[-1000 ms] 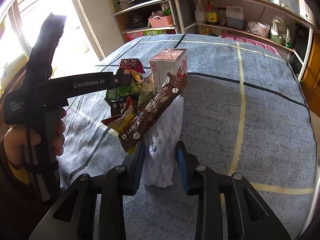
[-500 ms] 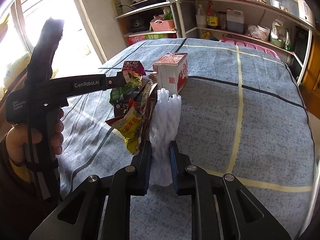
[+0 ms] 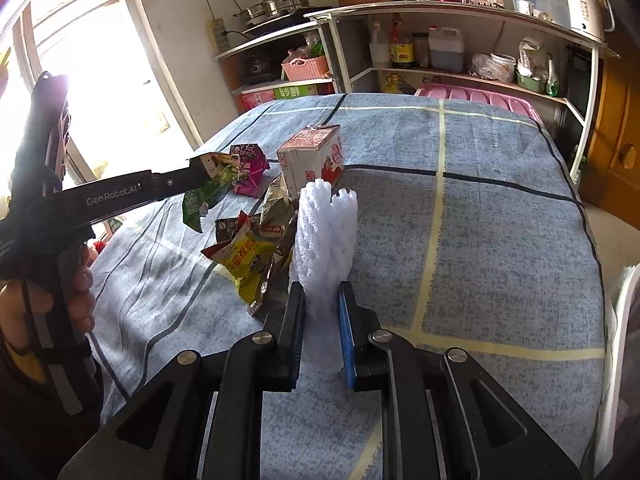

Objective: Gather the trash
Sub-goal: 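Carry the foam sleeve and green snack bag over the bin while both tools open to drop them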

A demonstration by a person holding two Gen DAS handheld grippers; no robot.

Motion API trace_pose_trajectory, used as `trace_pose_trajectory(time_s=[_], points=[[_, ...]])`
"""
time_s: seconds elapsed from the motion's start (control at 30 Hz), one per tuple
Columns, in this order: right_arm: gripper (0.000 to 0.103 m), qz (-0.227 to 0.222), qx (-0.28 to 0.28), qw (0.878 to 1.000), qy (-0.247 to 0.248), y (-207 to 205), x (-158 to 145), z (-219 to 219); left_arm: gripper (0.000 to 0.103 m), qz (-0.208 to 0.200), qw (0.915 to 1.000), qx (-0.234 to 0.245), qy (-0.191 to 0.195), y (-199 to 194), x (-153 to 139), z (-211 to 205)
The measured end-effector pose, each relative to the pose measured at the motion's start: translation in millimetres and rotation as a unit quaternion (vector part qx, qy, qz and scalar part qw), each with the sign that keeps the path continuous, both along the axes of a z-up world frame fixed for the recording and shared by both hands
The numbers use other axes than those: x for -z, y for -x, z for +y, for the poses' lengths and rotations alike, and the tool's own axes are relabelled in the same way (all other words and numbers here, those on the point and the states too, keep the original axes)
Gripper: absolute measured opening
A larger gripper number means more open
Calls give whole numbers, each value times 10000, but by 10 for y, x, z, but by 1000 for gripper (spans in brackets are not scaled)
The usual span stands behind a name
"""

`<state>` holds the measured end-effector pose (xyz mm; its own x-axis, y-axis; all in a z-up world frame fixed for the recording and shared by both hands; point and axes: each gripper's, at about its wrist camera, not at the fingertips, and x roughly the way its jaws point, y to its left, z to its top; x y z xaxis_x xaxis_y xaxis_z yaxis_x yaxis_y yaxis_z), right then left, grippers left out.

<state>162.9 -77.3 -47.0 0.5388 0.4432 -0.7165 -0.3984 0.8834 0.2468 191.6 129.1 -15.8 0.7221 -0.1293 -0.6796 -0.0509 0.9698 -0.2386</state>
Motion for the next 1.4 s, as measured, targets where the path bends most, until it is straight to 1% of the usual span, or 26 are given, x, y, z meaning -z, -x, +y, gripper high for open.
trace_pose_trajectory(time_s=[0.3,0.6,0.73,0.93,1.13,1.4], points=[[17,-210,247,9993,-196,161,-169,-266,12,-189,9993,323,-26,228,-188,-321],[17,-405,658,9966,-303,321,-331,-709,12,-354,9963,775,-141,358,-346,-827],[17,-476,880,9944,-336,388,-394,-955,12,-387,9939,1021,-180,402,-390,-1118],[17,-561,1245,9901,-317,493,-458,-1351,12,-419,9885,1420,-305,442,-414,-1585],[17,-606,1629,9843,-301,605,-500,-1736,12,-403,9812,1863,-308,473,-407,-2088],[17,-553,2077,9763,-259,707,-481,-2236,12,-334,9721,2300,-310,523,-346,-2625]])
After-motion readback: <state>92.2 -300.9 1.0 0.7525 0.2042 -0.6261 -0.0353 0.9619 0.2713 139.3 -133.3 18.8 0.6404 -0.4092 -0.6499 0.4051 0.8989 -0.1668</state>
